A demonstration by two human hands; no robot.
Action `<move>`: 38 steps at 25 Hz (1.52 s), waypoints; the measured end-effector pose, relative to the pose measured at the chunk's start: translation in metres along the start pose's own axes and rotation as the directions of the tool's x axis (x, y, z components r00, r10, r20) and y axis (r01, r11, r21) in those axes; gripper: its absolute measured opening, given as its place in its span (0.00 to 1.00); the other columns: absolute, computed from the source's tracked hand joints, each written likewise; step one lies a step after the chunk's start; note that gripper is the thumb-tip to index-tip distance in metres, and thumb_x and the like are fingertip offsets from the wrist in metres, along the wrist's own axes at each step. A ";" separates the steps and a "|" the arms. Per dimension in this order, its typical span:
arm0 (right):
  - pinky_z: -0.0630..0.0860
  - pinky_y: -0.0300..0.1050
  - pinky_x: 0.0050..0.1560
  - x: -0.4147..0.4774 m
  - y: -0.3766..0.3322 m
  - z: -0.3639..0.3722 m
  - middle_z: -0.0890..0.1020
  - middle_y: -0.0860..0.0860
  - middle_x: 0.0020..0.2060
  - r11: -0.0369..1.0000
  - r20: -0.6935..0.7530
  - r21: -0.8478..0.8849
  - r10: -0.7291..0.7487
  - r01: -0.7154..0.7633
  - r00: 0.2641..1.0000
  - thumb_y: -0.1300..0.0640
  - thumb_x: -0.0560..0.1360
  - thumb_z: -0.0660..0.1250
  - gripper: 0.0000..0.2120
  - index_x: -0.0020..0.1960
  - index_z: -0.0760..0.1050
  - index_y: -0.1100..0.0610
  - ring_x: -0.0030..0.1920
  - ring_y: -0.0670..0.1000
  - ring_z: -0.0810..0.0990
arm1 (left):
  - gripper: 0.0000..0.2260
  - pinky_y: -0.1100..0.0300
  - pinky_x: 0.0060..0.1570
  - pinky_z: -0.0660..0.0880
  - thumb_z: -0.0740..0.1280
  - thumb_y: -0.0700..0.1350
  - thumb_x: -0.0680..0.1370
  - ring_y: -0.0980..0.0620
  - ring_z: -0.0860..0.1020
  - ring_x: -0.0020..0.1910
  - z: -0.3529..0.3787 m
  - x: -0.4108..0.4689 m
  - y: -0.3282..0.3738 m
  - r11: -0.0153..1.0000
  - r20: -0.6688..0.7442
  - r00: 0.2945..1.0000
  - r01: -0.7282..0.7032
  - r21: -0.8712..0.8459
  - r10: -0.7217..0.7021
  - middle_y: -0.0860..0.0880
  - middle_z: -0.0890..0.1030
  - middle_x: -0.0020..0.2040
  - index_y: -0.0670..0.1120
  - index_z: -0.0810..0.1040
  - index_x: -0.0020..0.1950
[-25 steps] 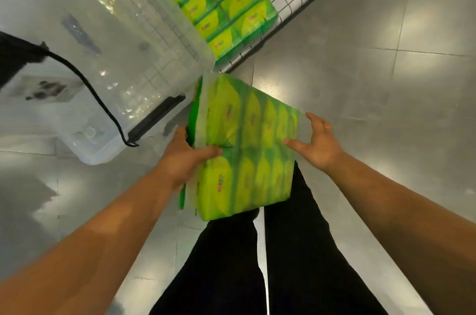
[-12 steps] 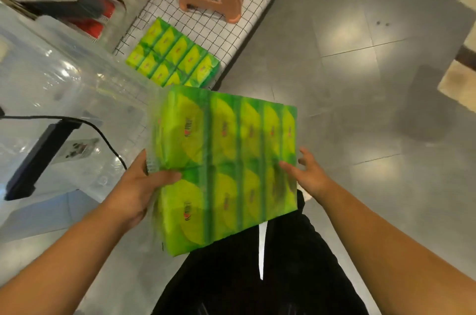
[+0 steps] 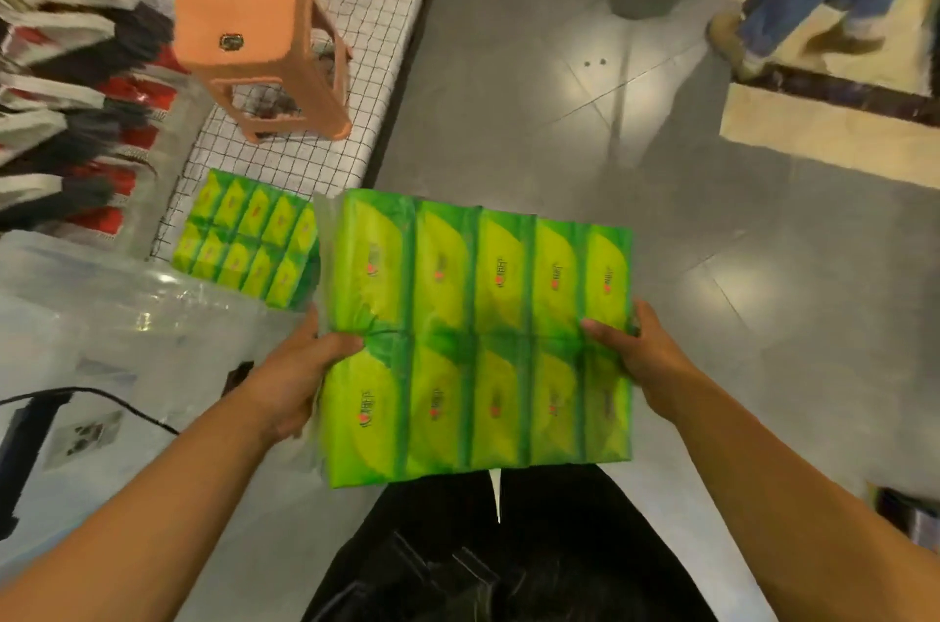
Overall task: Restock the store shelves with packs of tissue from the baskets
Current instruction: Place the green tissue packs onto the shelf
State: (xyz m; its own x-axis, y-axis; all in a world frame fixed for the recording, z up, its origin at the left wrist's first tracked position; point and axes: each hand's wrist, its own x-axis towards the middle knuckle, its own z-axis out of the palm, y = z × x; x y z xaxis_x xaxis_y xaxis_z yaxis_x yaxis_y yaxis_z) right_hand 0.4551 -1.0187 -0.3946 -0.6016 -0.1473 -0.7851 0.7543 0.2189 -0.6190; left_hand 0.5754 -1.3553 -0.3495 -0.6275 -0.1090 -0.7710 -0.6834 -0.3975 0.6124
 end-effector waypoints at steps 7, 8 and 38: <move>0.82 0.51 0.46 -0.050 -0.051 -0.177 0.80 0.52 0.52 0.952 -0.277 0.180 -0.191 0.247 0.942 0.54 0.70 0.72 0.29 0.66 0.62 0.52 0.48 0.52 0.82 | 0.51 0.48 0.42 0.81 0.84 0.58 0.45 0.42 0.84 0.47 0.194 0.047 0.080 0.991 0.189 0.980 0.029 0.133 -0.054 0.42 0.84 0.52 0.46 0.75 0.65; 0.82 0.52 0.45 -0.054 -0.058 -0.198 0.80 0.52 0.51 0.937 -0.300 0.235 -0.181 0.257 0.937 0.55 0.71 0.70 0.28 0.66 0.61 0.51 0.47 0.54 0.83 | 0.48 0.48 0.40 0.81 0.84 0.57 0.43 0.43 0.84 0.44 0.219 0.052 0.092 0.986 0.220 0.972 0.048 0.159 -0.083 0.41 0.84 0.49 0.45 0.78 0.61; 0.80 0.48 0.40 -0.102 -0.144 -0.780 0.83 0.50 0.50 0.534 -0.851 0.510 0.196 0.675 0.488 0.58 0.77 0.66 0.17 0.62 0.70 0.45 0.45 0.53 0.83 | 0.12 0.50 0.44 0.79 0.67 0.48 0.76 0.47 0.83 0.47 1.071 0.213 0.179 0.762 0.694 0.671 -0.297 0.575 -0.261 0.47 0.83 0.52 0.53 0.72 0.58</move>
State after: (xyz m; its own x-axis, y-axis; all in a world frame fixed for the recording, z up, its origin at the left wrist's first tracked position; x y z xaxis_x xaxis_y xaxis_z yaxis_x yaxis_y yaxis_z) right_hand 0.2023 -0.2829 -0.2096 -0.3697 0.7915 -0.4866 0.1309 -0.4741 -0.8707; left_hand -0.0804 -0.4740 -0.2161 -0.5014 0.6626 -0.5564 -0.5488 0.2535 0.7965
